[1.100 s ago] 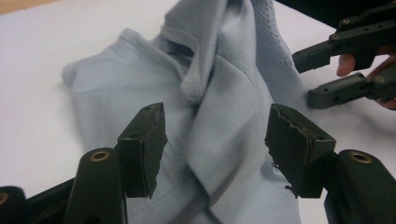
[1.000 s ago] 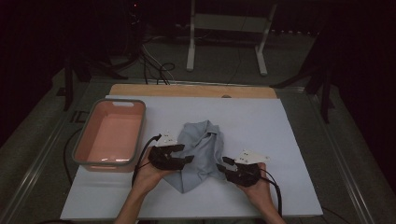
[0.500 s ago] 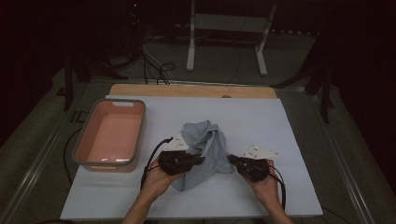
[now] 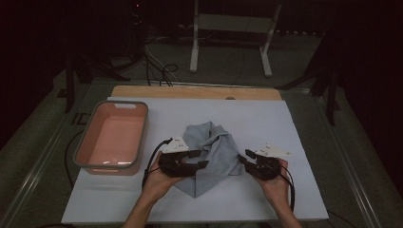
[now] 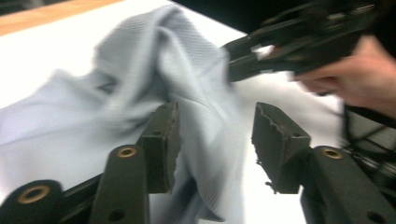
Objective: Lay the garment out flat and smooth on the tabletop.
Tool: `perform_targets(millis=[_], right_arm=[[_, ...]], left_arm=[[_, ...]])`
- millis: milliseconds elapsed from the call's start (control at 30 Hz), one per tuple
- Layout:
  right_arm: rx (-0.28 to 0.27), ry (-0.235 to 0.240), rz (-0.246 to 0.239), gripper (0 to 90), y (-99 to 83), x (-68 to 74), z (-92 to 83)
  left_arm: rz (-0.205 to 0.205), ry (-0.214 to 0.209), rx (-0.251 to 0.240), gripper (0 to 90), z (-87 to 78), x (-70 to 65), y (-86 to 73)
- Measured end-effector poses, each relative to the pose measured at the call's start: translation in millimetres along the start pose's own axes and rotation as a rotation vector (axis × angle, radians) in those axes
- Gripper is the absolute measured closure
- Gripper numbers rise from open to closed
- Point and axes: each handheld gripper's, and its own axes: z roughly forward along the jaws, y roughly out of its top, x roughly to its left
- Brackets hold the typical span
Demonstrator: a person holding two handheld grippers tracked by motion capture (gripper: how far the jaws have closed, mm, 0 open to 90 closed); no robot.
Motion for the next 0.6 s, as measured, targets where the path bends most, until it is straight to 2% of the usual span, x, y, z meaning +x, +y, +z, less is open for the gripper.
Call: perform_targets(millis=[100, 200, 400, 500, 567, 600], right_arm=[[-0.039, 0.006, 0.002, 41.5, 6.5, 4.6, -6.0], [-0.064, 0.011, -0.008, 34.7, 11.7, 14.4, -9.3], [-0.092, 0.065, -0.052, 31.8, 19.2, 36.0, -10.6], [-0.093, 0.093, -0.076, 31.8, 20.6, 45.8, -8.6], [-0.089, 0.102, -0.076, 31.8, 20.8, 47.9, -7.8], [-0.079, 0.123, -0.087, 31.3, 20.2, 54.6, -3.2]], left_arm=[[-0.019, 0.044, -0.003, 47.7, -5.1, 8.6, -2.3], [-0.035, 0.074, 0.002, 46.2, -7.4, 14.2, -5.3], [-0.043, 0.107, 0.035, 45.2, -1.8, 19.6, -12.3], [-0.047, 0.122, 0.059, 45.2, 2.5, 21.9, -16.9], [-0.051, 0.126, 0.064, 45.3, 4.0, 23.2, -18.5], [-0.057, 0.127, 0.078, 45.4, 7.3, 25.7, -22.0]])
